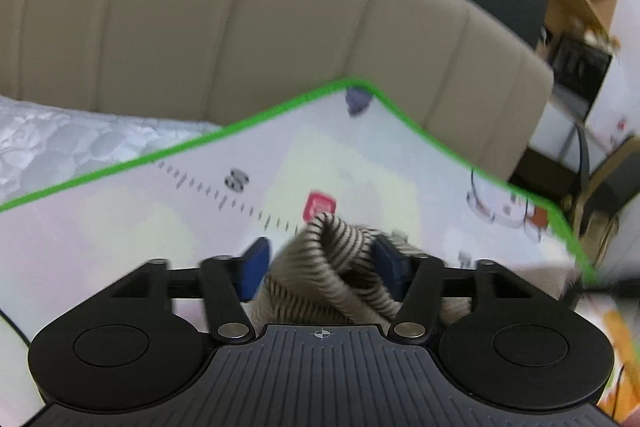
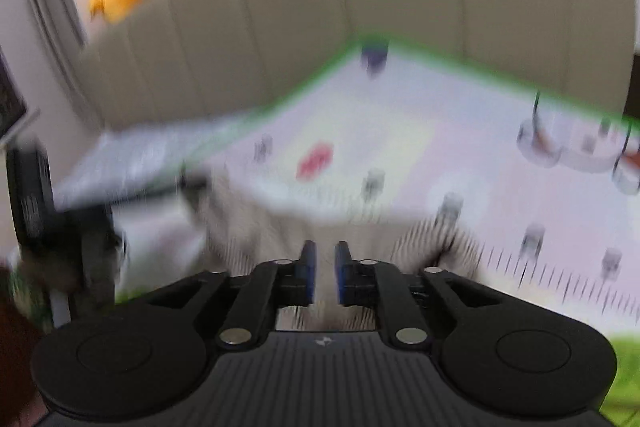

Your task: Fold clothes

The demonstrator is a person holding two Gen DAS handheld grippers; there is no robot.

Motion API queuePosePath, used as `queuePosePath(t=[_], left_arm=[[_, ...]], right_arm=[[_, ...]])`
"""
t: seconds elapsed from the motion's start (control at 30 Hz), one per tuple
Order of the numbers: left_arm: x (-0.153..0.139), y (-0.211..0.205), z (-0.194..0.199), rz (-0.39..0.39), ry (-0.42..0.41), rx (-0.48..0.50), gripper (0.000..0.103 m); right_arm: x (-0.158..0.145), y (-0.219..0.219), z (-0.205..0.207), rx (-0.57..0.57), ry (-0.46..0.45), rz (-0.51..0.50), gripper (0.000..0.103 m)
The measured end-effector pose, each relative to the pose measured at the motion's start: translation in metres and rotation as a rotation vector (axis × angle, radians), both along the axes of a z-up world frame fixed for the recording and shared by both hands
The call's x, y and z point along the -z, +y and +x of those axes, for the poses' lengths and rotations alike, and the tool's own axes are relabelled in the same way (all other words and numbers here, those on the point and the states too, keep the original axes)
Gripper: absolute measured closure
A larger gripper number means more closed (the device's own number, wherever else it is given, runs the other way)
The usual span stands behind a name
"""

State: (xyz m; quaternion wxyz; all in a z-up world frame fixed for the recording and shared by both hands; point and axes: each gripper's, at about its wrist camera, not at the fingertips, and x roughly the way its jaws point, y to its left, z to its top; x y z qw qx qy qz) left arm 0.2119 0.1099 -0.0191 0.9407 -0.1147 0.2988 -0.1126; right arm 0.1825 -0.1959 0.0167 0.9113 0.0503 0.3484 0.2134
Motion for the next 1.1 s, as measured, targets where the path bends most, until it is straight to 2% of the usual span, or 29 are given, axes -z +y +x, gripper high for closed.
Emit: queuePosePath(t=[0.03,0.07,0.17,0.23,0.27,0.3,0.37,0.43,0.5,0.63,0.67,0.73,0.8,0.9,0.97,1.03,1.1], left_arm=[[0.005,-0.005,0.000,0.040,0.035,0.023,0.047],[0.012,-0.012,0.002,0.088,0.085,0.053,0.048],[0.030,-0.025,-0.013,0.203,0.199,0.116,0.048],[0.027,-0.022,-0.033,0.220,0.219,0.120,0.047],[0.019,-0.017,-0.042,0.199,0.207,0.114,0.040],[0.011,-0.011,-0.052,0.175,0.193,0.106,0.025],[-0.010,0.003,-0.063,0.085,0.148,0.066,0.008],[-0.027,0.010,-0.055,0.019,0.137,0.023,0.007],[-0.032,0.003,-0.035,0.025,0.162,-0.009,0.006],[-0.007,-0.021,0.014,0.154,0.282,-0.100,0.006],[0.003,-0.025,0.021,0.160,0.321,-0.108,0.006],[0.014,-0.028,0.021,0.133,0.352,-0.099,0.014],[0.019,-0.032,0.015,0.131,0.358,-0.089,0.032],[0.023,-0.039,0.006,0.141,0.362,-0.076,0.048],[0.023,-0.043,-0.002,0.165,0.368,-0.068,0.055],[0.024,-0.047,-0.012,0.201,0.394,-0.045,0.056],[0.031,-0.051,-0.019,0.297,0.426,-0.012,0.058]], right_arm=[[0.000,-0.003,0.008,0.018,-0.002,0.022,0.065],[0.000,-0.006,0.015,0.036,-0.003,0.044,0.057],[0.035,-0.018,0.013,0.076,0.071,0.010,0.058],[0.058,-0.027,0.012,0.103,0.121,-0.013,0.060],[0.069,-0.031,0.011,0.117,0.146,-0.025,0.060],[0.080,-0.035,0.010,0.130,0.170,-0.036,0.060],[0.093,-0.044,-0.005,0.123,0.127,-0.010,0.060],[0.099,-0.046,-0.012,0.124,0.081,0.012,0.060],[0.099,-0.043,-0.011,0.124,0.069,0.005,0.060],[0.097,-0.040,-0.013,0.101,0.049,-0.019,0.058],[0.098,-0.040,-0.015,0.097,0.042,-0.023,0.058],[0.098,-0.041,-0.018,0.094,0.034,-0.017,0.056],[0.098,-0.044,-0.019,0.092,0.032,-0.001,0.054],[0.096,-0.048,-0.020,0.083,0.028,0.021,0.054],[0.093,-0.054,-0.020,0.093,0.026,0.059,0.054],[0.085,-0.060,-0.026,0.121,-0.011,0.104,0.054],[0.076,-0.060,-0.030,0.120,-0.062,0.121,0.054]])
